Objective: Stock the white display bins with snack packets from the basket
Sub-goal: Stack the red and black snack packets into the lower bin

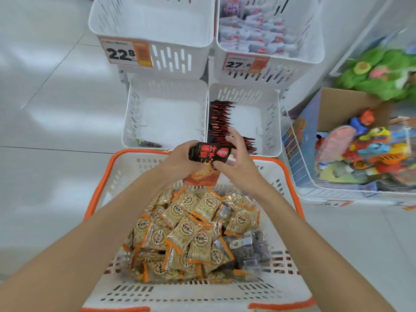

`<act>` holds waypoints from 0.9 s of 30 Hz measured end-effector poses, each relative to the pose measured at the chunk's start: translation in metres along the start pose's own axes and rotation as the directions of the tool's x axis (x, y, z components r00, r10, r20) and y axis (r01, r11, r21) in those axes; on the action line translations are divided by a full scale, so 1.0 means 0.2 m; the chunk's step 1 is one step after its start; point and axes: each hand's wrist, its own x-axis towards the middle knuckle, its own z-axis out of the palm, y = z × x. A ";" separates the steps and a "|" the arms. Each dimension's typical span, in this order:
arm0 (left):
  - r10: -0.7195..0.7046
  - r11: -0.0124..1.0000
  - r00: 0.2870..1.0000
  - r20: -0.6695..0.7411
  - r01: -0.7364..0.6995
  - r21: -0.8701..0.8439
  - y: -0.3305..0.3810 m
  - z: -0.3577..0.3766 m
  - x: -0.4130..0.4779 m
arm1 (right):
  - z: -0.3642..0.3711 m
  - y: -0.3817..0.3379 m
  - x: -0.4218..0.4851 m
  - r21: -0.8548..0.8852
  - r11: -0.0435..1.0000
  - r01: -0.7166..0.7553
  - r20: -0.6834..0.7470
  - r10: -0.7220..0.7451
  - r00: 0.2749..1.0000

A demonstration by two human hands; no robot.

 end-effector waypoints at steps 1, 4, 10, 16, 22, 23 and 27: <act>0.043 0.997 0.999 0.019 -0.044 0.061 0.03 0.02 0.05 | -0.06 -0.02 0.03 -0.080 0.996 0.029 -0.002 -0.029 1.000; 0.158 0.976 0.987 0.033 -0.161 0.145 0.13 0.08 0.27 | -0.29 -0.09 0.18 -0.293 0.953 0.079 0.043 -0.070 0.997; 0.127 0.946 0.987 -0.103 -0.089 0.311 0.10 0.08 0.66 | -0.69 0.04 0.44 -0.513 0.857 0.048 -0.320 -0.243 0.916; -0.201 0.931 0.974 0.105 0.156 0.330 -0.24 0.07 0.86 | -0.69 0.58 0.81 -0.615 0.787 -0.058 -0.161 -0.053 0.986; -0.158 0.918 0.985 0.075 0.118 0.379 -0.40 0.05 0.88 | -0.71 0.73 0.89 -0.234 0.904 -0.358 0.182 0.402 0.897; -0.149 0.920 0.986 0.074 0.111 0.377 -0.41 0.05 0.88 | -0.71 0.74 0.90 -0.219 0.908 -0.358 0.188 0.399 0.897; -0.128 0.931 0.988 0.089 0.089 0.353 -0.42 0.05 0.89 | -0.66 0.76 0.95 -0.210 0.930 -0.303 0.198 0.344 0.918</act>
